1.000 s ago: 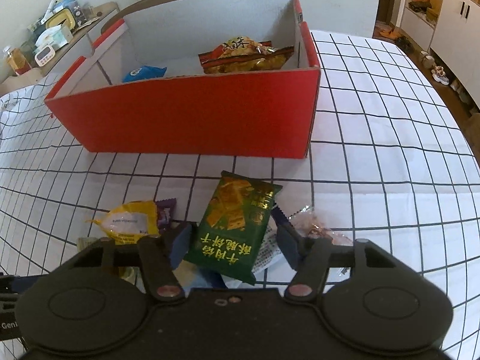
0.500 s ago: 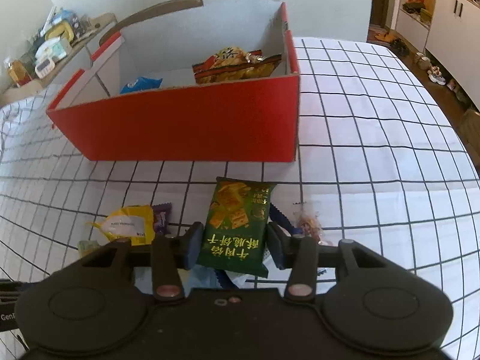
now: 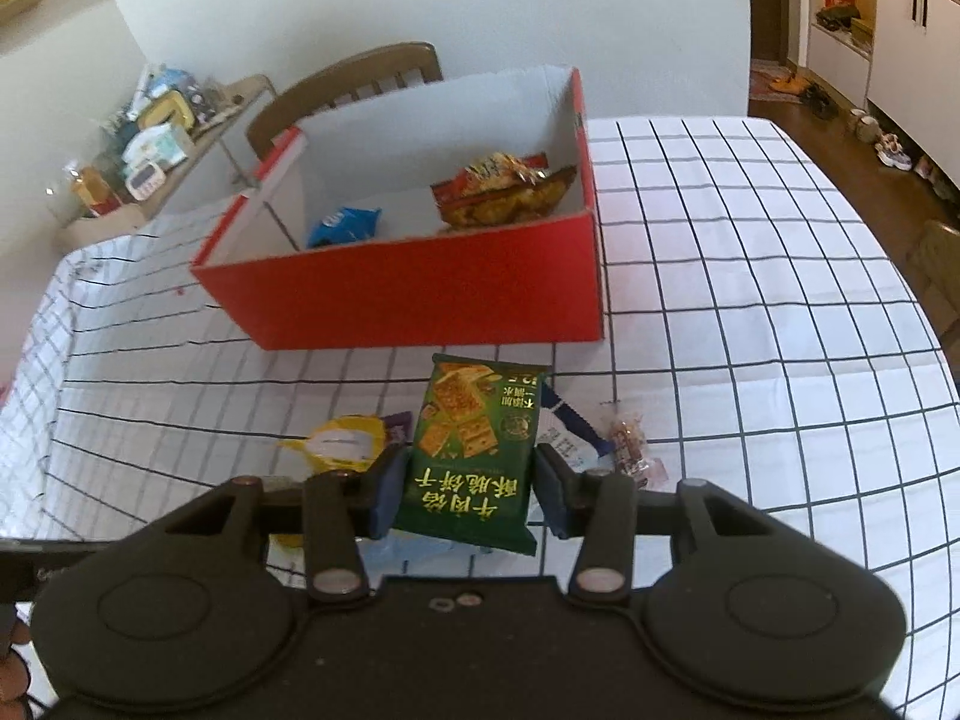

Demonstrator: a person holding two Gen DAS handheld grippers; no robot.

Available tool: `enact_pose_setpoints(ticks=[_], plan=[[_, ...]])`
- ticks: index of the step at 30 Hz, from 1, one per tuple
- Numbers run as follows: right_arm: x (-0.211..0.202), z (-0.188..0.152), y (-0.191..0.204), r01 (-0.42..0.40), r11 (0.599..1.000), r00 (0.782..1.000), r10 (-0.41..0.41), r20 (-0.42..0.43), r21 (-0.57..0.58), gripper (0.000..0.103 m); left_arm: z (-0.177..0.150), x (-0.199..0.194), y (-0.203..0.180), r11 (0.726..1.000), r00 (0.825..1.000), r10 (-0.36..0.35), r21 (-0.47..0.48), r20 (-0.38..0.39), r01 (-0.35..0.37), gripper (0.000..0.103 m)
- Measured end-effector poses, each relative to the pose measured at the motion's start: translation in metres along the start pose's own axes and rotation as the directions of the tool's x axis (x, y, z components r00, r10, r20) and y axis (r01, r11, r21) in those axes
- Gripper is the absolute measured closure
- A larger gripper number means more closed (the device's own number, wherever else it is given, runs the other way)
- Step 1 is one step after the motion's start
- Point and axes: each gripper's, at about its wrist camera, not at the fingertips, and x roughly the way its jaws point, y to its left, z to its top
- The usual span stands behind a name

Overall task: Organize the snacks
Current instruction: 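Carry the green packet and chocolate cup over the red box with both tools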

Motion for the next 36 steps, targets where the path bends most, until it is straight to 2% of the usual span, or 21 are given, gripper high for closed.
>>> enact_pose_setpoints(ticks=[8, 17, 26, 36], plan=[[-0.035, 0.006, 0.012, -0.047, 0.998, 0.998, 0.049, 0.048, -0.052, 0.058, 0.011, -0.034, -0.009, 1.0, 0.999, -0.011, 0.017, 0.046, 0.01, 0.074], [-0.058, 0.025, 0.026, -0.07, 0.992, 0.992, 0.079, 0.094, -0.102, 0.058, 0.039, -0.065, -0.024, 0.998, 0.991, -0.043, 0.056, 0.125, 0.036, 0.074], [-0.06, 0.056, 0.037, -0.051, 0.988, 0.988, 0.071, 0.139, -0.143, 0.058, 0.079, -0.078, -0.045, 0.994, 0.982, -0.028, 0.105, 0.187, 0.008, 0.074], [-0.042, 0.095, 0.042, -0.042, 0.986, 0.987, 0.066, 0.15, -0.162, 0.058, 0.128, -0.072, -0.07, 0.988, 0.978, 0.005, 0.15, 0.21, -0.037, 0.074]])
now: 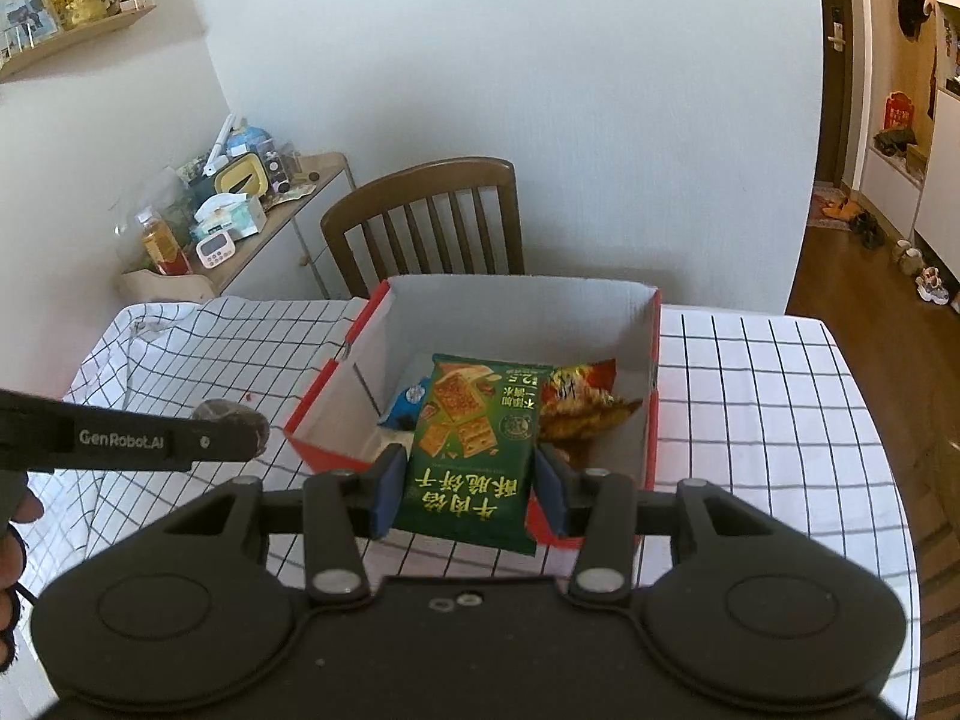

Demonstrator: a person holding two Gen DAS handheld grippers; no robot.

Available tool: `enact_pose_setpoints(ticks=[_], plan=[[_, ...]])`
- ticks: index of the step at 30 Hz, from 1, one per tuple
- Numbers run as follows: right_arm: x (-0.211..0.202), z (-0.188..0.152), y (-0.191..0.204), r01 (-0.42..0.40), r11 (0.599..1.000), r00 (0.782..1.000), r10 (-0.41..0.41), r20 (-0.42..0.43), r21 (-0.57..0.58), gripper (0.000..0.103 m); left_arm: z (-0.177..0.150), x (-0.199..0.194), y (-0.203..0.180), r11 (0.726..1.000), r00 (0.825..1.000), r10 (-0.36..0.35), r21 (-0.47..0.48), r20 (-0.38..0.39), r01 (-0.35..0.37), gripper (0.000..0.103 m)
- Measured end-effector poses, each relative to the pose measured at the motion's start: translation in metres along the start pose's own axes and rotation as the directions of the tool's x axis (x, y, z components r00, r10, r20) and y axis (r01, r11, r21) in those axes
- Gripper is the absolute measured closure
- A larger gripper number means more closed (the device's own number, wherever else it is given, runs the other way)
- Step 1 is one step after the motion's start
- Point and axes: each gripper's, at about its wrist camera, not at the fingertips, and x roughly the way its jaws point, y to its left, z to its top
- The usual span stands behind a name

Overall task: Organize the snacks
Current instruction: 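Carry the green packet and chocolate cup over the red box with both tools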

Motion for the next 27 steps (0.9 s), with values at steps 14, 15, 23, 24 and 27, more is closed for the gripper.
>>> enact_pose_setpoints(ticks=[14, 15, 23, 24, 27], plan=[[0.061, 0.034, -0.019, 0.02, 1.0, 0.999, -0.02, -0.039, 0.007, 0.058, 0.051, 0.057, -0.011, 0.999, 0.999, 0.039, 0.033, -0.034, -0.038, 0.074], [0.066, 0.035, -0.021, 0.02, 1.0, 0.999, -0.02, -0.046, 0.007, 0.058, 0.054, 0.063, -0.011, 0.999, 0.998, 0.041, 0.028, -0.041, -0.04, 0.074], [0.109, 0.036, -0.032, 0.024, 1.0, 0.99, -0.022, -0.142, 0.013, 0.058, 0.064, 0.111, -0.007, 0.998, 0.992, 0.058, 0.019, -0.109, -0.056, 0.074], [0.113, 0.036, -0.033, 0.023, 1.0, 0.988, -0.02, -0.15, 0.014, 0.058, 0.064, 0.117, -0.007, 0.998, 0.991, 0.061, 0.022, -0.116, -0.059, 0.074], [0.125, 0.033, -0.034, 0.024, 1.0, 0.984, -0.022, -0.174, 0.012, 0.058, 0.064, 0.133, -0.007, 0.997, 0.988, 0.076, 0.034, -0.137, -0.072, 0.074]])
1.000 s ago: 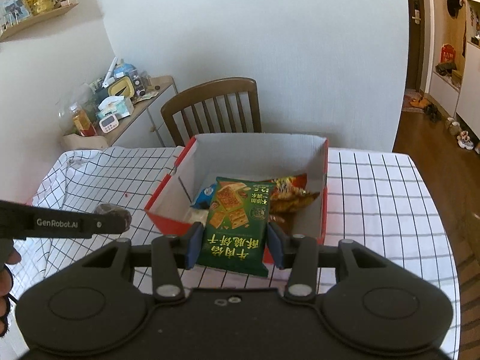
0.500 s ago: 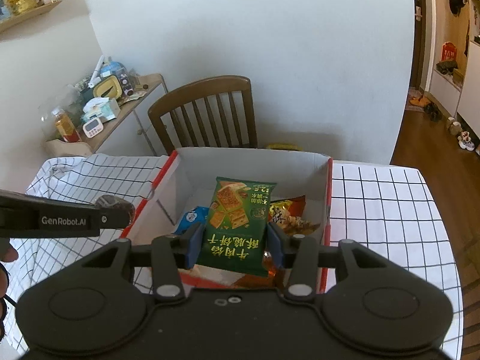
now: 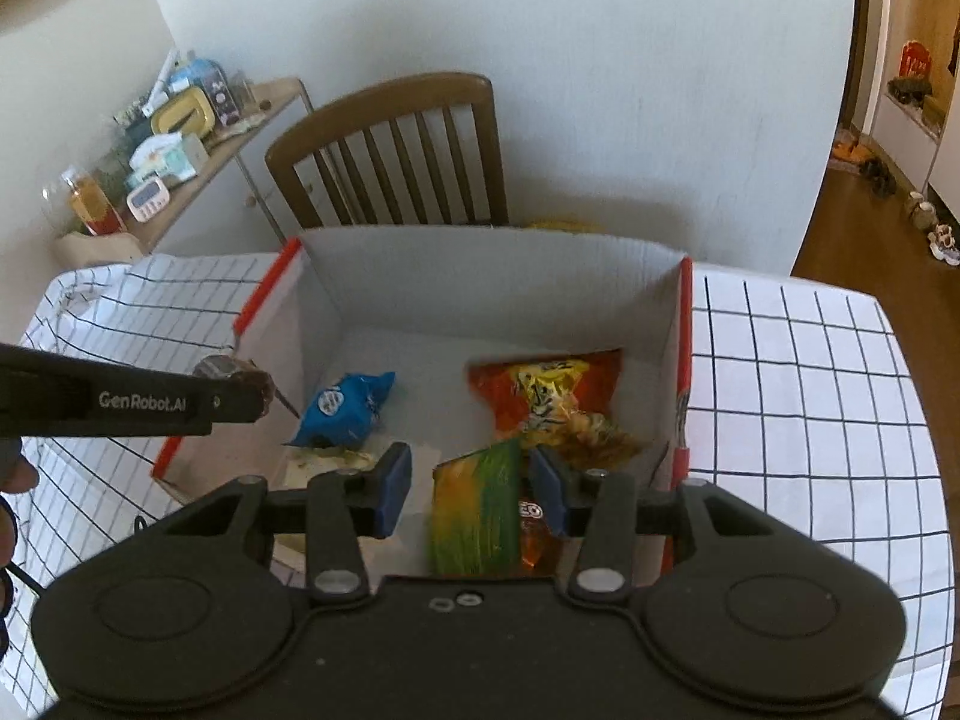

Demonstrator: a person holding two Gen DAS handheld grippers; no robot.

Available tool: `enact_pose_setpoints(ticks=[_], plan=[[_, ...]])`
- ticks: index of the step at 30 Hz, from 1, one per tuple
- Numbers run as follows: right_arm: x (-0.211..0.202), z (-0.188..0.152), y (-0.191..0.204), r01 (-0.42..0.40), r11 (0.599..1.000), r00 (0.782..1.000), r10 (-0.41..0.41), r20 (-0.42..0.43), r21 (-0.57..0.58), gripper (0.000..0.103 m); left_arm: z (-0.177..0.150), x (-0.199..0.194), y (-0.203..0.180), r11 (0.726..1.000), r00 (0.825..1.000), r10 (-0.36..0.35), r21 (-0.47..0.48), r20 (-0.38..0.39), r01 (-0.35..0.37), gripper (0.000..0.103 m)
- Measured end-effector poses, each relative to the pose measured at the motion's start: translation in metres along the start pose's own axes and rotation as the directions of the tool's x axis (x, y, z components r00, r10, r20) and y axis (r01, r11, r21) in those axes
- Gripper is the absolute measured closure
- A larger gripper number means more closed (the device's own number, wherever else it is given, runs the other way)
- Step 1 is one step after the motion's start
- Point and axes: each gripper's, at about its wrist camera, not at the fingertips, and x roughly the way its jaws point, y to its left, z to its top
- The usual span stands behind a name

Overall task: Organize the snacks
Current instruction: 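Carry the green packet and chocolate cup over the red box with both tools, then open both tools to drop the packet and cup into the red box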

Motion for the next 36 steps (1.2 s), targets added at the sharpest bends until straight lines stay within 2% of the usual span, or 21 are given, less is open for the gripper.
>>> enact_pose_setpoints(ticks=[13, 19, 25, 26, 27, 29, 36], plan=[[0.024, -0.01, -0.002, -0.01, 1.0, 0.998, 0.01, -0.064, -0.001, 0.058, -0.004, 0.05, 0.002, 1.0, 0.993, 0.029, 0.01, -0.115, -0.028, 0.074], [0.029, -0.015, -0.004, -0.01, 1.0, 0.996, 0.011, -0.083, 0.007, 0.058, -0.008, 0.055, 0.002, 1.0, 0.992, 0.016, 0.015, -0.127, -0.014, 0.073], [0.026, -0.019, -0.006, -0.008, 0.999, 0.996, 0.011, -0.087, 0.034, 0.058, -0.011, 0.045, 0.004, 1.0, 0.994, -0.012, 0.002, -0.107, 0.013, 0.072], [0.024, -0.019, -0.005, -0.008, 0.999, 0.996, 0.011, -0.085, 0.033, 0.058, -0.012, 0.042, 0.005, 1.0, 0.995, -0.016, -0.001, -0.103, 0.016, 0.068], [0.023, -0.019, -0.005, -0.01, 0.999, 0.997, 0.012, -0.082, 0.03, 0.058, -0.013, 0.039, 0.005, 1.0, 0.995, -0.021, -0.003, -0.097, 0.021, 0.057], [0.017, -0.019, -0.003, -0.013, 1.0, 0.997, 0.015, -0.074, 0.026, 0.058, -0.016, 0.03, 0.006, 1.0, 0.997, -0.025, -0.01, -0.073, 0.024, 0.045], [-0.008, -0.02, 0.002, -0.028, 0.999, 0.999, 0.029, -0.033, 0.033, 0.058, -0.024, -0.004, 0.009, 0.999, 0.999, -0.046, 0.002, -0.009, 0.046, 0.045]])
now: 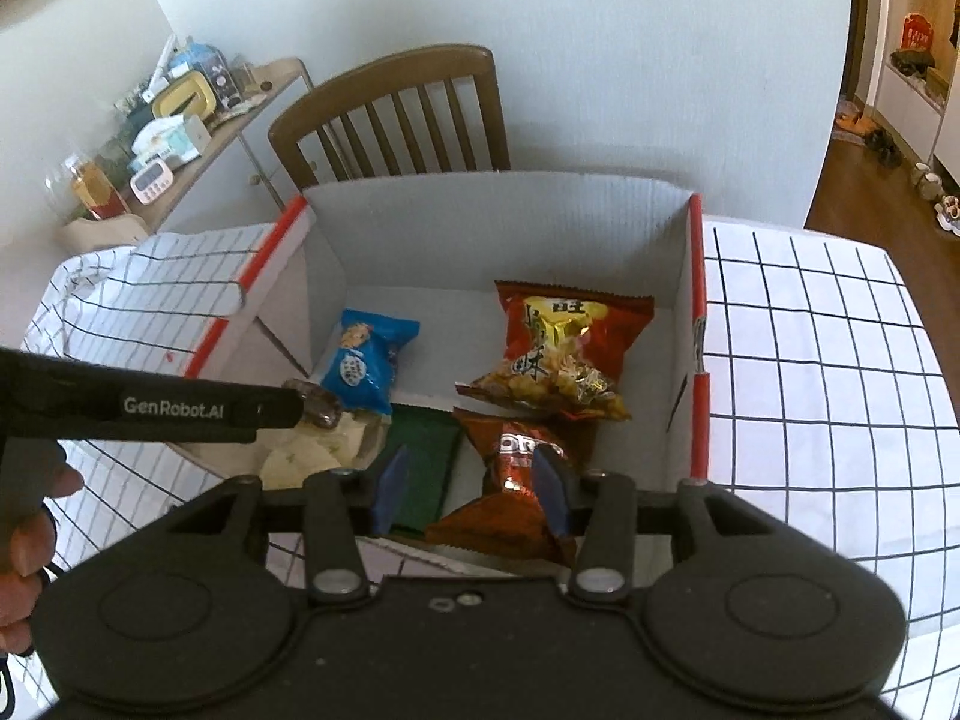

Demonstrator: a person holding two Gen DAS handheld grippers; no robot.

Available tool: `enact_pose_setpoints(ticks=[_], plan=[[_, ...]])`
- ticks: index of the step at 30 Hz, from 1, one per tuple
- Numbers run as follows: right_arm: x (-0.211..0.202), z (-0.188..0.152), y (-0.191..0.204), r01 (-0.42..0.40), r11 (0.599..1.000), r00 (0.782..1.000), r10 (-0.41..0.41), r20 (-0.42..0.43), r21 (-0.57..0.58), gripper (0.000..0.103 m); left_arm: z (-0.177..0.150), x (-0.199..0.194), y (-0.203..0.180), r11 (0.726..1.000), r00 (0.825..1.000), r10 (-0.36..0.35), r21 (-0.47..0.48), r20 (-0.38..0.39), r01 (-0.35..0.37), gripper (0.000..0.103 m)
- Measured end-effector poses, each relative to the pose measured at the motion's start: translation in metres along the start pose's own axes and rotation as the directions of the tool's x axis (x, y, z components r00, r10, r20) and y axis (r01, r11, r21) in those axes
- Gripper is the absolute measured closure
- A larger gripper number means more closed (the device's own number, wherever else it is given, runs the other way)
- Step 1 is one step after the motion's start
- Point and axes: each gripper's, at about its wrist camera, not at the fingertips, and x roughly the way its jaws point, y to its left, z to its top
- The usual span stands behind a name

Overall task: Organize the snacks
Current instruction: 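Open both tools to drop the packet and cup into the red box, then move both tools back toward the remaining snacks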

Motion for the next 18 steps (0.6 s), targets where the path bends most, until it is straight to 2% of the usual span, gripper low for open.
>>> enact_pose_setpoints(ticks=[10, 18], plan=[[-0.043, -0.007, 0.008, -0.02, 1.0, 0.997, 0.019, 0.077, 0.014, 0.057, -0.022, -0.055, 0.0, 1.0, 0.994, -0.026, 0.014, 0.104, 0.024, 0.044], [-0.072, -0.023, 0.019, -0.035, 0.999, 0.992, 0.036, 0.121, -0.012, 0.056, -0.047, -0.091, 0.0, 0.999, 0.987, -0.046, 0.035, 0.157, 0.041, 0.044]])
